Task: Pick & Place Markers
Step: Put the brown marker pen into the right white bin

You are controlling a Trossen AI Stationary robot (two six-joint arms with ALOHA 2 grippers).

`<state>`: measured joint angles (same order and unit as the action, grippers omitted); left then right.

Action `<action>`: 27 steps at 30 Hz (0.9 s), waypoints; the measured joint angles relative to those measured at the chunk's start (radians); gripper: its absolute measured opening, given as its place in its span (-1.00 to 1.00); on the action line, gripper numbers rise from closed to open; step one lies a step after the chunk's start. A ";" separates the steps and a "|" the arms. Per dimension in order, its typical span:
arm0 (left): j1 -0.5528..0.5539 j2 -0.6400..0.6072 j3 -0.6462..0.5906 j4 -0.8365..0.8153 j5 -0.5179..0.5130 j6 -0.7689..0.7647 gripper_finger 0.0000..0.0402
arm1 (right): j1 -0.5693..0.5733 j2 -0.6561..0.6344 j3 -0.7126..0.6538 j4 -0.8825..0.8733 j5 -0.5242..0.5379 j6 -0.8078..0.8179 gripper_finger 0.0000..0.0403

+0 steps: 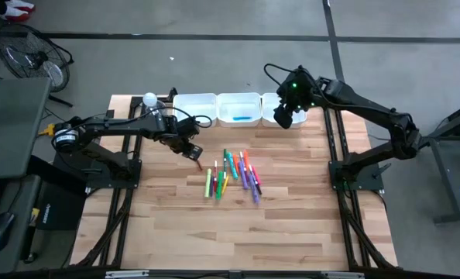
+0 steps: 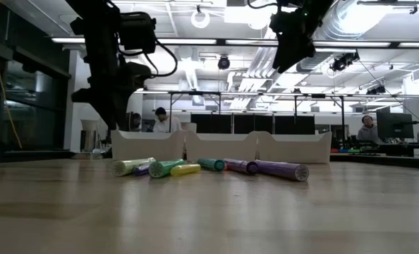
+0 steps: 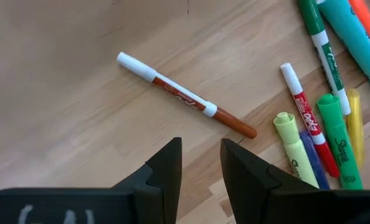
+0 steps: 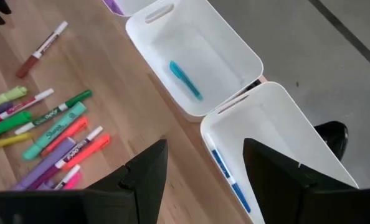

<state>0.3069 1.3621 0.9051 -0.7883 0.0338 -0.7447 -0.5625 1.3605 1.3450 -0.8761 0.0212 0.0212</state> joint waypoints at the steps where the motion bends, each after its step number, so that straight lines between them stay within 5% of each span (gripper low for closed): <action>1: 0.000 0.000 0.000 0.000 0.000 -0.010 -0.46 | 0.000 0.000 0.000 0.000 0.000 0.002 -0.01; 17: 0.000 0.000 0.000 0.001 0.000 -0.116 -0.46 | 0.000 0.000 0.000 -0.033 -0.005 0.075 -0.01; 22: 0.000 0.000 0.000 0.002 0.000 0.082 -0.46 | 0.000 0.000 0.000 -0.032 -0.005 0.056 -0.01; 27: 0.000 0.000 0.000 0.007 -0.003 0.511 -0.46 | 0.000 0.000 0.000 -0.032 -0.005 0.036 -0.01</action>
<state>0.3069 1.3617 0.9055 -0.7810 0.0308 -0.2335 -0.5621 1.3605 1.3449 -0.9085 0.0164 0.0567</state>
